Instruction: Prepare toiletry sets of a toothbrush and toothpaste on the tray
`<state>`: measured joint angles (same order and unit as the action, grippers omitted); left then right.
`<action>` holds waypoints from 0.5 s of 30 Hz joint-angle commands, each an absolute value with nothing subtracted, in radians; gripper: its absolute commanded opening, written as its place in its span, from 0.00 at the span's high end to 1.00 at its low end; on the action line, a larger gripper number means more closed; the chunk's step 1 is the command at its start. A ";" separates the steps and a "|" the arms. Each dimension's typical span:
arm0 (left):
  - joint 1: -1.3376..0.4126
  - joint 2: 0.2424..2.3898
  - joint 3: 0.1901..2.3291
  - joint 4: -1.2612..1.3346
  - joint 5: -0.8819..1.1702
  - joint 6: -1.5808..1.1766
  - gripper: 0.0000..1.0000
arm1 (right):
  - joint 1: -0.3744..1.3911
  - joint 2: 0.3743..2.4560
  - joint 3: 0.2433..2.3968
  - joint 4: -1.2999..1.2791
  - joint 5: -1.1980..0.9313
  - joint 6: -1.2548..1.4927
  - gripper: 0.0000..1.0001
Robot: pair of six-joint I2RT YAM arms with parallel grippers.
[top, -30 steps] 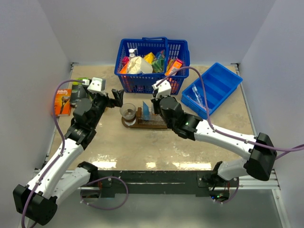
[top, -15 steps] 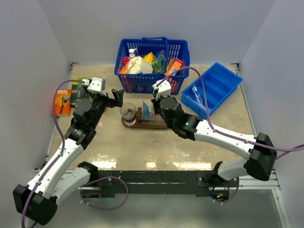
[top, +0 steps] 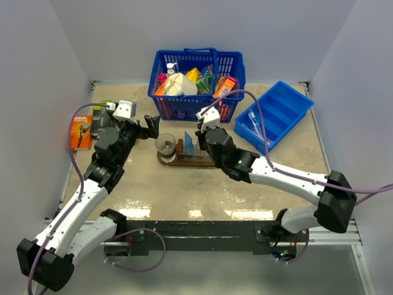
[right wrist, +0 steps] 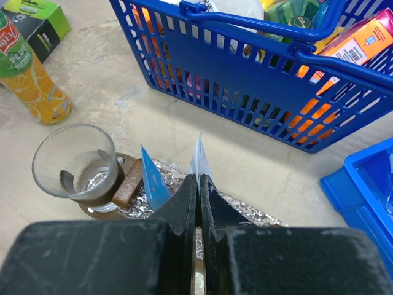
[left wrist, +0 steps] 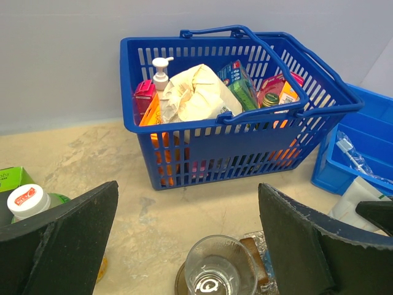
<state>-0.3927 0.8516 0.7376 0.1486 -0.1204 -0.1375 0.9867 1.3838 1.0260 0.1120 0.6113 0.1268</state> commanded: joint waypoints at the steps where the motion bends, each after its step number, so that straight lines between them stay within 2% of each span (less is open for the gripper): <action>1: -0.385 0.839 0.730 0.184 -0.138 -0.127 0.00 | 0.983 1.384 1.022 0.209 0.638 0.126 1.00; 15: -0.385 0.838 0.730 0.183 -0.140 -0.127 0.00 | 0.983 1.397 0.996 0.245 0.640 0.137 1.00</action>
